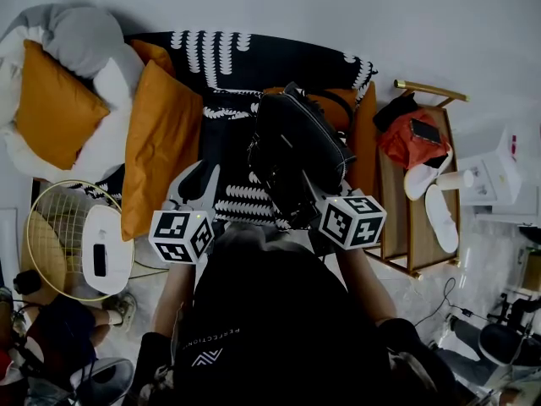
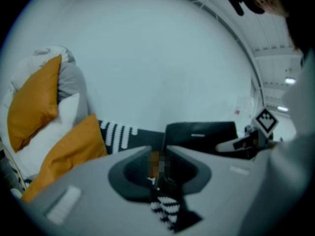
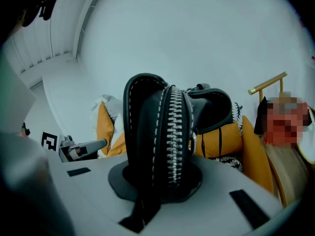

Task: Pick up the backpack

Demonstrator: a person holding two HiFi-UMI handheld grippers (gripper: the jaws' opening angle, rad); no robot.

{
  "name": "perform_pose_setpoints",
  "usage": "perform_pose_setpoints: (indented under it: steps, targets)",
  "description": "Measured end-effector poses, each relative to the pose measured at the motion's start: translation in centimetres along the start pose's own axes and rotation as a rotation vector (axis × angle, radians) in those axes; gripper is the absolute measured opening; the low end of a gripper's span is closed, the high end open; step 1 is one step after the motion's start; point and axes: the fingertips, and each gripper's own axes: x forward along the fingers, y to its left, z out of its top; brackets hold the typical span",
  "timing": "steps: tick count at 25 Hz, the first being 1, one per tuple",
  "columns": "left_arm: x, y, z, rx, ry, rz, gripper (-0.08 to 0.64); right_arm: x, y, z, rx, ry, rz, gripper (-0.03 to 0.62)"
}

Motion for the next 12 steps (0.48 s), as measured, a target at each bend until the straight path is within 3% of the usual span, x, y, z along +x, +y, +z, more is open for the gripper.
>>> perform_pose_setpoints:
  steps: [12]
  targets:
    - [0.07, 0.55, -0.48, -0.011, 0.013, 0.016, 0.101, 0.38, -0.23, -0.01, 0.001, 0.012, 0.000, 0.028]
